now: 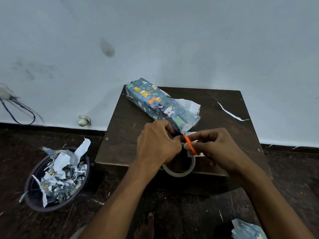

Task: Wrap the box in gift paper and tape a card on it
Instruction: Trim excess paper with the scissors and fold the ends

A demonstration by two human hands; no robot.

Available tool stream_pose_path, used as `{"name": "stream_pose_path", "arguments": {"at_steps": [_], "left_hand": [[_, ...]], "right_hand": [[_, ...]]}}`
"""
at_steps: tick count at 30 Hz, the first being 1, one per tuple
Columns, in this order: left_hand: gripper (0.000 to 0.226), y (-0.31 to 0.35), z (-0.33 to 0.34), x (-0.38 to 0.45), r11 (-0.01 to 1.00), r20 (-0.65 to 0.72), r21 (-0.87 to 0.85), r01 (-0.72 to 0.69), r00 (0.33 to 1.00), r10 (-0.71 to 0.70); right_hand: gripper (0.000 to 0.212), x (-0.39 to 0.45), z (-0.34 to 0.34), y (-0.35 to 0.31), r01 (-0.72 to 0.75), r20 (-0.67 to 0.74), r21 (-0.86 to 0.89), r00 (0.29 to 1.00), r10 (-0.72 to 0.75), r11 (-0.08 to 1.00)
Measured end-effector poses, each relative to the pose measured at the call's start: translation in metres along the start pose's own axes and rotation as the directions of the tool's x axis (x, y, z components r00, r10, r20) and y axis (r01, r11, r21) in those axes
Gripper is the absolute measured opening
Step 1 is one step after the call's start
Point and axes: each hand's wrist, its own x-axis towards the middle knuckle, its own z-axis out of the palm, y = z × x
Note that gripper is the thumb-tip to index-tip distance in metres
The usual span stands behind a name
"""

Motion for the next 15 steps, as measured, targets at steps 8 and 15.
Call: {"name": "stream_pose_path", "arguments": {"at_steps": [8,15], "left_hand": [[0.015,-0.007,-0.007,0.002,1.000,-0.025,0.013,0.008,1.000,-0.008],[0.016,-0.012,-0.015,0.002,0.997,-0.129,0.055,0.062,0.990,-0.054]], "right_hand": [[0.005,0.006,0.001,-0.010,-0.008,0.114,-0.047,0.993,0.014,0.999],[0.005,0.021,0.022,-0.016,0.032,0.080,-0.144,0.997,-0.020,0.989]]}}
